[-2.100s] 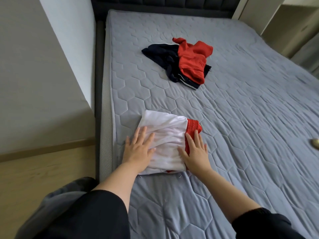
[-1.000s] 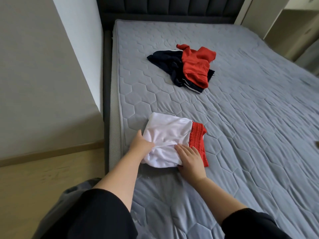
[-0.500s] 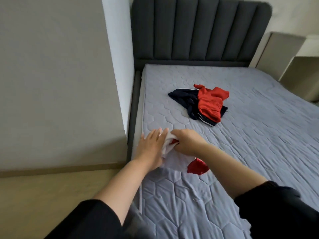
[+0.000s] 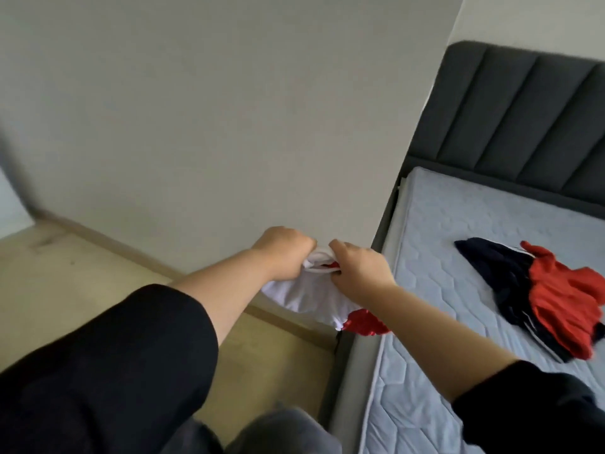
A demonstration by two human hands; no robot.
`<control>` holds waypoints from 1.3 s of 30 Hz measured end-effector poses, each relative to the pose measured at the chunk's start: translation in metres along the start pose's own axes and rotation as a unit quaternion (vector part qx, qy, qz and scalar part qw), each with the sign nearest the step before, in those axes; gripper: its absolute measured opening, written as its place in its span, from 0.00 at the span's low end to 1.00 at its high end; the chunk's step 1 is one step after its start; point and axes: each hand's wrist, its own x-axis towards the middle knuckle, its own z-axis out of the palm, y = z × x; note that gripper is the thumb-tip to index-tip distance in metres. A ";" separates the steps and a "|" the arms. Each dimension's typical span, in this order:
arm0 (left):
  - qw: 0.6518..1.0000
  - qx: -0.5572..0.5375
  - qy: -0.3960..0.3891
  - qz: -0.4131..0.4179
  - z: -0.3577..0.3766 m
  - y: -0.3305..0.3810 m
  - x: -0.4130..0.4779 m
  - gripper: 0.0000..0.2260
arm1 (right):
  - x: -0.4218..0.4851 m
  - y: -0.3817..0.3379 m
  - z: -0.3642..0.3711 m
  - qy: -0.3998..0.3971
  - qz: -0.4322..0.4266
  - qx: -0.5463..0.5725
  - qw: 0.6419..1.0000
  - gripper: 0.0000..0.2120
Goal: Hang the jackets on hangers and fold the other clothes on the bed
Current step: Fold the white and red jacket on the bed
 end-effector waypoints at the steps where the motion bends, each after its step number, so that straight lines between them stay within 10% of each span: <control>1: 1.000 0.001 -0.005 -0.007 0.010 -0.021 0.007 0.09 | 0.022 -0.009 0.011 -0.011 -0.005 0.002 1.000 0.13; 13: 0.984 -0.033 -0.074 -0.157 0.071 -0.284 0.052 0.07 | 0.289 -0.143 0.083 -0.090 -0.113 0.047 0.988 0.12; 22: 0.969 -0.014 -0.076 -0.235 -0.155 -0.432 -0.012 0.06 | 0.394 -0.269 -0.126 -0.076 -0.180 0.142 0.970 0.17; 31: 0.920 -0.023 -0.057 -0.387 -0.374 -0.548 -0.215 0.06 | 0.393 -0.455 -0.344 -0.183 -0.318 0.344 0.864 0.37; 39: 0.860 0.027 -0.030 -0.508 -0.442 -0.606 -0.456 0.09 | 0.346 -0.700 -0.428 -0.071 -0.464 0.231 0.852 0.16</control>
